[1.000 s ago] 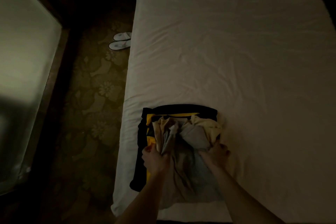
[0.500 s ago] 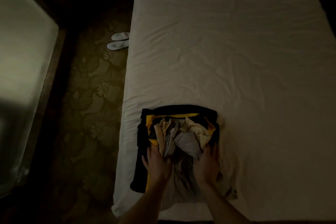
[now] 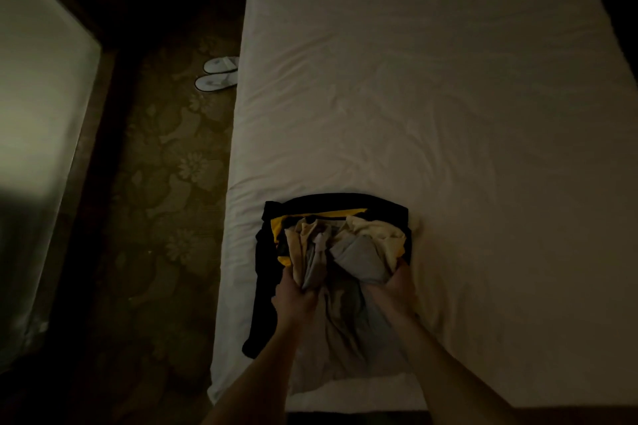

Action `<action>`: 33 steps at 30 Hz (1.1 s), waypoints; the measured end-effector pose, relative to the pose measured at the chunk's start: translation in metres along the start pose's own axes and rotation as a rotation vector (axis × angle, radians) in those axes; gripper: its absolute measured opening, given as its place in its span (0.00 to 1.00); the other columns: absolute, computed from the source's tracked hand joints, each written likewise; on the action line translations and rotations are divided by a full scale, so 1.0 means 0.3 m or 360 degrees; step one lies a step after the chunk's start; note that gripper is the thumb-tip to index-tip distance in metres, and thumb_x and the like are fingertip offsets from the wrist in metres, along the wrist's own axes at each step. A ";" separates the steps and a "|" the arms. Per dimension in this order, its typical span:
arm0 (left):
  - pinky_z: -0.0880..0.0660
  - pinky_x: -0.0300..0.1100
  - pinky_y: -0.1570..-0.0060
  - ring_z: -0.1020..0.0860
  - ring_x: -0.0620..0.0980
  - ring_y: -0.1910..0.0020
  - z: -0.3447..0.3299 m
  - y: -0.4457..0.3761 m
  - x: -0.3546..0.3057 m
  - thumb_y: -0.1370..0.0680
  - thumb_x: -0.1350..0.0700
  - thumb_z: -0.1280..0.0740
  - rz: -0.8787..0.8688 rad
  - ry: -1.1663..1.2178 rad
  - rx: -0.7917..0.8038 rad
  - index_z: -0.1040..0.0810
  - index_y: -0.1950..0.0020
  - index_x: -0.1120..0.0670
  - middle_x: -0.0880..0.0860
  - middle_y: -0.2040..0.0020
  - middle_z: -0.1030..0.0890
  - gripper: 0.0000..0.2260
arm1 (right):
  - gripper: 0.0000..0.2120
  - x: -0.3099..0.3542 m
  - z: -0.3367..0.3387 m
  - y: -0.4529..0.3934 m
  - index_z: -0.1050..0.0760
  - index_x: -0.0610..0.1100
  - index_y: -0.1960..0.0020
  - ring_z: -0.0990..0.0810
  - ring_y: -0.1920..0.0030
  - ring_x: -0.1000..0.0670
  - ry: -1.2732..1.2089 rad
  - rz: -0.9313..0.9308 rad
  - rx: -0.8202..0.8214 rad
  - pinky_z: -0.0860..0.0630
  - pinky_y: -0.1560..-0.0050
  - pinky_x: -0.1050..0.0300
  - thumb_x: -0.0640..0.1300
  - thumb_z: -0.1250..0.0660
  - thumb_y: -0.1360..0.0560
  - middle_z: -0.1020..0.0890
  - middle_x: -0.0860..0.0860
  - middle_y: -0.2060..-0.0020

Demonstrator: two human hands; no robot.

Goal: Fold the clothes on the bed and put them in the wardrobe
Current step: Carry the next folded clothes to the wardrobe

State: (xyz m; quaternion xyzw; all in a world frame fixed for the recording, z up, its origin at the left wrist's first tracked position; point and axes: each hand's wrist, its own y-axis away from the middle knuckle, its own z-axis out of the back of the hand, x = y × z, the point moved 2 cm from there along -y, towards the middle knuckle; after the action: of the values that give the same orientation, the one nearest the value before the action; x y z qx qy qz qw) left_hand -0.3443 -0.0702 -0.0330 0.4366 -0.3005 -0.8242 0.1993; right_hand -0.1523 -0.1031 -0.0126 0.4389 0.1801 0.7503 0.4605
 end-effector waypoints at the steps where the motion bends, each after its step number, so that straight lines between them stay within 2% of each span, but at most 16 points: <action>1: 0.40 0.56 0.32 0.30 0.59 0.35 0.007 0.005 -0.009 0.33 0.43 0.29 0.0067 -0.0030 -0.0006 0.31 0.37 0.50 0.54 0.41 0.24 0.27 | 0.32 -0.007 0.015 -0.003 0.32 0.43 0.32 0.23 0.41 0.42 0.0025 -0.0002 0.0055 0.29 0.48 0.56 0.49 0.25 0.31 0.23 0.44 0.40; 2: 0.44 0.57 0.31 0.32 0.59 0.35 0.008 0.001 -0.006 0.35 0.40 0.30 0.0142 -0.0025 -0.0026 0.32 0.38 0.50 0.56 0.40 0.25 0.30 | 0.28 -0.021 0.031 -0.003 0.30 0.40 0.33 0.23 0.41 0.41 0.0048 -0.0024 0.0099 0.30 0.49 0.56 0.45 0.25 0.29 0.22 0.41 0.41; 3: 0.43 0.57 0.30 0.32 0.59 0.35 0.012 0.006 -0.011 0.38 0.38 0.30 0.0188 0.0026 -0.0048 0.33 0.38 0.51 0.56 0.40 0.26 0.34 | 0.28 -0.022 0.041 -0.014 0.30 0.38 0.33 0.24 0.40 0.38 0.0057 -0.0049 0.0089 0.28 0.48 0.54 0.44 0.25 0.29 0.23 0.39 0.39; 5: 0.33 0.59 0.34 0.29 0.59 0.37 0.016 0.009 -0.014 0.43 0.34 0.27 0.0188 0.0227 -0.0119 0.35 0.33 0.52 0.56 0.38 0.25 0.44 | 0.35 -0.021 0.064 -0.011 0.32 0.37 0.30 0.26 0.37 0.37 0.0057 -0.0073 -0.0002 0.28 0.42 0.49 0.50 0.24 0.32 0.26 0.37 0.35; 6: 0.29 0.58 0.38 0.26 0.58 0.39 0.014 0.002 0.000 0.44 0.35 0.26 0.0173 0.0321 -0.0130 0.33 0.32 0.52 0.55 0.38 0.24 0.45 | 0.36 -0.017 0.071 -0.003 0.32 0.38 0.30 0.26 0.36 0.37 0.0113 -0.0044 -0.0019 0.29 0.40 0.48 0.52 0.25 0.32 0.26 0.37 0.35; 8: 0.23 0.51 0.47 0.21 0.56 0.45 0.014 0.009 -0.002 0.43 0.39 0.25 0.0125 0.0391 -0.0116 0.24 0.41 0.47 0.51 0.46 0.20 0.32 | 0.27 -0.024 0.064 0.015 0.29 0.41 0.34 0.24 0.41 0.39 0.0221 0.0076 -0.0019 0.26 0.40 0.48 0.49 0.28 0.28 0.23 0.39 0.39; 10: 0.21 0.48 0.53 0.19 0.52 0.51 0.013 0.015 -0.001 0.40 0.43 0.25 0.0017 0.0365 -0.0075 0.22 0.51 0.42 0.48 0.52 0.18 0.18 | 0.22 -0.028 0.044 0.044 0.28 0.41 0.35 0.22 0.43 0.40 0.0230 0.0154 -0.0053 0.25 0.43 0.49 0.46 0.30 0.26 0.21 0.41 0.42; 11: 0.20 0.49 0.53 0.20 0.52 0.51 0.015 0.020 -0.003 0.39 0.44 0.25 -0.0027 0.0318 -0.0074 0.22 0.52 0.42 0.49 0.52 0.19 0.17 | 0.22 -0.028 0.031 0.056 0.28 0.41 0.34 0.22 0.42 0.40 0.0260 0.0169 -0.0114 0.26 0.44 0.50 0.46 0.30 0.25 0.21 0.42 0.41; 14: 0.24 0.51 0.51 0.27 0.52 0.49 0.013 0.033 0.003 0.42 0.38 0.28 -0.0103 0.0223 -0.0036 0.27 0.45 0.50 0.53 0.47 0.27 0.30 | 0.21 -0.021 -0.006 0.086 0.28 0.40 0.35 0.25 0.39 0.40 0.0492 0.0228 -0.0283 0.27 0.43 0.49 0.44 0.30 0.26 0.23 0.41 0.38; 16: 0.24 0.52 0.51 0.26 0.51 0.49 0.015 0.059 -0.006 0.42 0.36 0.29 -0.0143 0.0260 -0.0016 0.30 0.43 0.48 0.50 0.47 0.26 0.32 | 0.27 -0.015 -0.013 0.103 0.30 0.41 0.31 0.30 0.33 0.40 0.0686 0.0247 -0.0293 0.30 0.38 0.47 0.46 0.29 0.27 0.29 0.42 0.32; 18: 0.22 0.53 0.50 0.23 0.49 0.48 0.018 0.081 -0.009 0.41 0.36 0.29 -0.0136 0.0304 0.0011 0.32 0.41 0.44 0.45 0.48 0.23 0.32 | 0.33 -0.013 -0.010 0.106 0.34 0.41 0.28 0.34 0.30 0.40 0.0792 0.0304 -0.0274 0.32 0.34 0.45 0.50 0.28 0.29 0.32 0.42 0.30; 21: 0.24 0.51 0.47 0.23 0.49 0.47 0.023 0.097 -0.007 0.39 0.34 0.31 -0.0159 0.0337 0.0003 0.35 0.40 0.39 0.40 0.48 0.24 0.30 | 0.37 -0.008 0.006 0.099 0.34 0.40 0.29 0.31 0.33 0.39 0.0667 0.0401 -0.0164 0.30 0.36 0.45 0.52 0.25 0.32 0.29 0.41 0.34; 24: 0.27 0.46 0.46 0.25 0.41 0.48 0.029 0.103 -0.008 0.40 0.32 0.31 -0.0181 0.0361 0.0077 0.38 0.36 0.38 0.36 0.45 0.26 0.35 | 0.40 -0.008 0.026 0.085 0.36 0.40 0.27 0.30 0.34 0.39 0.0543 0.0389 -0.0073 0.29 0.38 0.47 0.54 0.26 0.32 0.29 0.41 0.35; 27: 0.26 0.45 0.43 0.25 0.39 0.44 0.047 0.095 -0.009 0.41 0.35 0.26 -0.0169 0.0281 0.0326 0.39 0.32 0.37 0.36 0.42 0.26 0.41 | 0.39 -0.021 0.043 0.075 0.33 0.40 0.30 0.32 0.34 0.36 0.0646 0.0415 -0.0179 0.31 0.36 0.41 0.58 0.31 0.36 0.29 0.40 0.35; 30: 0.23 0.52 0.41 0.23 0.47 0.41 0.075 0.073 0.001 0.42 0.40 0.22 -0.0092 0.0268 0.0458 0.38 0.32 0.38 0.43 0.40 0.24 0.42 | 0.33 -0.002 0.059 0.094 0.32 0.41 0.30 0.37 0.31 0.37 0.0720 0.0438 -0.0217 0.33 0.34 0.40 0.50 0.28 0.32 0.32 0.41 0.32; 33: 0.22 0.50 0.44 0.23 0.51 0.43 0.087 0.079 -0.022 0.47 0.41 0.22 0.0017 0.0431 0.0438 0.37 0.32 0.43 0.48 0.40 0.24 0.46 | 0.26 0.009 0.053 0.110 0.32 0.43 0.30 0.40 0.30 0.38 0.0759 0.0373 -0.0143 0.31 0.35 0.44 0.43 0.31 0.26 0.36 0.42 0.29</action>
State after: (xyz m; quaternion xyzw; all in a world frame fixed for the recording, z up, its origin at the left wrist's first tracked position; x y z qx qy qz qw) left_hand -0.3611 -0.0754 -0.0018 0.5650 -0.3832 -0.7080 0.1808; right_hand -0.1572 -0.1197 0.0196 0.2468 0.1980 0.8878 0.3341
